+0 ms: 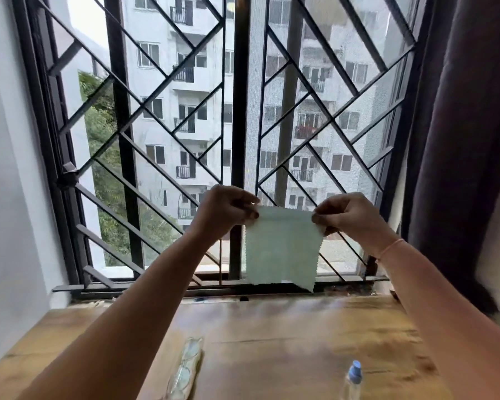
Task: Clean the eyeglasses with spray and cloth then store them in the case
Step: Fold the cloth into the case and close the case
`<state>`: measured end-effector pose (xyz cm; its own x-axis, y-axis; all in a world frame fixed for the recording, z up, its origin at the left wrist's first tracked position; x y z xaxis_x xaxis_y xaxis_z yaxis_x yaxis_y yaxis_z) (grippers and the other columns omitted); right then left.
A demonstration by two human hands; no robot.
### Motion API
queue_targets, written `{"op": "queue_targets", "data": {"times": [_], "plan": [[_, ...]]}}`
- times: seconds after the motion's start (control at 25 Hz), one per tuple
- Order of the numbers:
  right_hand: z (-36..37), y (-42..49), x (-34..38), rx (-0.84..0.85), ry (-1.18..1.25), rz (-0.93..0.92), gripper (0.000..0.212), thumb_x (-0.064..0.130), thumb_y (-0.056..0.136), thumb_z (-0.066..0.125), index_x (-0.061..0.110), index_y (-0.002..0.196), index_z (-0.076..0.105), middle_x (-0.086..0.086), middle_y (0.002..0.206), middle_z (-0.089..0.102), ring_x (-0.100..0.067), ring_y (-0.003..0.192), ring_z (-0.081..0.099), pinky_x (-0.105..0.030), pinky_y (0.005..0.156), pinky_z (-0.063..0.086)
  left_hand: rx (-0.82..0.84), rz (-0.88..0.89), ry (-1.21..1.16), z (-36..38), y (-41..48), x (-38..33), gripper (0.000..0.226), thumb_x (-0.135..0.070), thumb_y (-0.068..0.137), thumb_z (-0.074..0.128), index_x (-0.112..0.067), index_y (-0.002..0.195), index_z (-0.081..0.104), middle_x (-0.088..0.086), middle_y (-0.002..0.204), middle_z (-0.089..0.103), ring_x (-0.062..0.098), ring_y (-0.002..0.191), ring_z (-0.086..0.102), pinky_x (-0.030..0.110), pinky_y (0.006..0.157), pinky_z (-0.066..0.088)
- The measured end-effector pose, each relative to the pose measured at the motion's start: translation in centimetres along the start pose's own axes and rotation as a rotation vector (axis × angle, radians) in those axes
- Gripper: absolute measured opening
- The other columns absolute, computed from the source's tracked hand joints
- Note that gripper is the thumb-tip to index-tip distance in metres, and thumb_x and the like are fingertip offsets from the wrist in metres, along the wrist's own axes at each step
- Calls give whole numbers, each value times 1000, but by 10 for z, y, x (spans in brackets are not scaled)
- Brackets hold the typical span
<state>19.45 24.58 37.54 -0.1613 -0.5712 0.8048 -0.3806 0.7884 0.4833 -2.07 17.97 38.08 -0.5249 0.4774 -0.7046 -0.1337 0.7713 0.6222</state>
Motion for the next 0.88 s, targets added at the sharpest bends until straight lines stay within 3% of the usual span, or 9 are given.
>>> {"op": "queue_targets", "data": {"times": [0.2, 0.32, 0.44, 0.52, 0.6, 0.68, 0.88], "plan": [[-11, -1, 2, -60, 183, 51, 23, -20, 72, 58, 1, 72, 67, 1, 56, 69, -9, 51, 62, -22, 55, 56, -115, -89, -194, -3, -9, -3, 22, 12, 66, 72, -10, 70, 72, -6, 50, 65, 5, 52, 62, 18, 55, 53], [-22, -6, 15, -105, 187, 13, 26, -15, 67, 67, 10, 62, 70, -1, 56, 69, -12, 51, 62, -24, 55, 56, -176, -132, -269, -2, -11, -6, 33, 11, 69, 70, -20, 57, 71, -6, 53, 66, 10, 58, 63, 25, 63, 57], [-31, -14, 33, -96, 163, -58, 22, -13, 62, 71, 9, 62, 71, -2, 57, 69, -14, 52, 61, -22, 54, 54, -238, -108, -286, -6, -16, -21, 34, 8, 71, 69, -23, 58, 73, -7, 56, 68, 13, 63, 62, 29, 71, 56], [-33, -24, 50, -27, 240, -114, 17, -8, 55, 74, 7, 61, 72, -3, 58, 69, -14, 54, 62, -22, 55, 54, -185, -53, -335, -9, -26, -40, 33, 11, 71, 67, -20, 60, 74, -4, 59, 70, 13, 64, 65, 28, 72, 56], [-33, -31, 61, 53, 358, -118, 14, 3, 47, 75, 9, 60, 73, -3, 58, 70, -14, 54, 63, -22, 55, 54, -92, -57, -451, -8, -35, -51, 32, 13, 72, 62, -14, 61, 74, -2, 60, 70, 10, 61, 65, 22, 62, 55], [-29, -29, 58, 54, 363, -51, 11, -1, 53, 72, 8, 60, 73, -5, 59, 70, -16, 54, 63, -25, 55, 56, -79, -170, -489, -3, -36, -44, 26, 10, 76, 62, -10, 64, 72, 0, 57, 68, 9, 56, 64, 19, 53, 52], [-16, -19, 18, -140, 121, 192, 12, -12, 70, 68, -1, 68, 63, -17, 65, 62, -19, 48, 60, -27, 47, 56, -203, -491, -394, 13, -39, 3, 5, 2, 75, 69, 0, 71, 66, 5, 50, 65, 14, 44, 62, 24, 45, 53]]}}
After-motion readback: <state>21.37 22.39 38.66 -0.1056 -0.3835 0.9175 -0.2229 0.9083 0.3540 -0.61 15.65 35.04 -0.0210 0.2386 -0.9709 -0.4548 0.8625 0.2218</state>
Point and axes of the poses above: each hand's wrist, its own y-axis towards the middle knuckle, its own z-axis out of the palm, x = y × z, the point moved 7 cm from there along y, towards the middle knuckle
